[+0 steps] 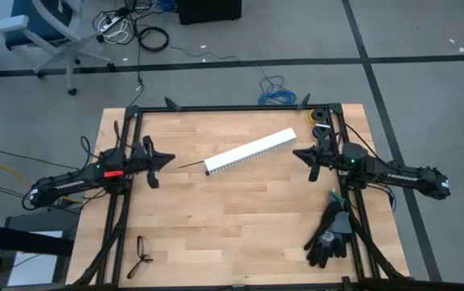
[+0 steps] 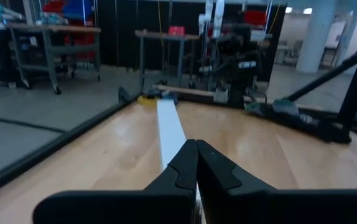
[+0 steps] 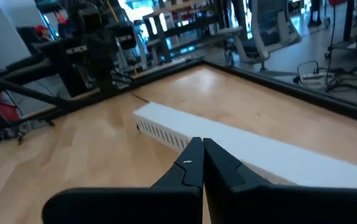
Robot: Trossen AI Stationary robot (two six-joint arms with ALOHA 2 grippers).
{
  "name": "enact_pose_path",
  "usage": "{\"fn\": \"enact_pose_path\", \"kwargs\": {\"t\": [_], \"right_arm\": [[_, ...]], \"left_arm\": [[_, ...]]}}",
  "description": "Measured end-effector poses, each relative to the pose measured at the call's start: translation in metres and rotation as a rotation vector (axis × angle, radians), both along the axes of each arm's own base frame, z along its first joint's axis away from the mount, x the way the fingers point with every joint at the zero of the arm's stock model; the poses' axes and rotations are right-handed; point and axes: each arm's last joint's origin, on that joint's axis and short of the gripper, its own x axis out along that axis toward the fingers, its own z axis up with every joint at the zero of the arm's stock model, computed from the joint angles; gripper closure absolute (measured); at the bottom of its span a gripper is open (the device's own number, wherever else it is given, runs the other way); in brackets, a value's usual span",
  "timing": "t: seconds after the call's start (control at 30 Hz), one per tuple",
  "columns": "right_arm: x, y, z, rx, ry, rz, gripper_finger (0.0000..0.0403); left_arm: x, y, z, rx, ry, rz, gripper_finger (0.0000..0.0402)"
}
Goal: Ziptie cables
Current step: Return to Home Position
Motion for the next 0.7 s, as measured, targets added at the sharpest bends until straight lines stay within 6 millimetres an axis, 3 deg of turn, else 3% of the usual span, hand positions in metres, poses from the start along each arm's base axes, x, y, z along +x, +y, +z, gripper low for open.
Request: {"fn": "enact_pose_path", "kwargs": {"t": [0.7], "right_arm": [[0.0002, 0.0001, 0.0024, -0.006, -0.024, 0.004, 0.0403]], "left_arm": [[-0.0005, -0.0001, 0.0080, 0.018, -0.077, 0.000, 0.0387]]}}
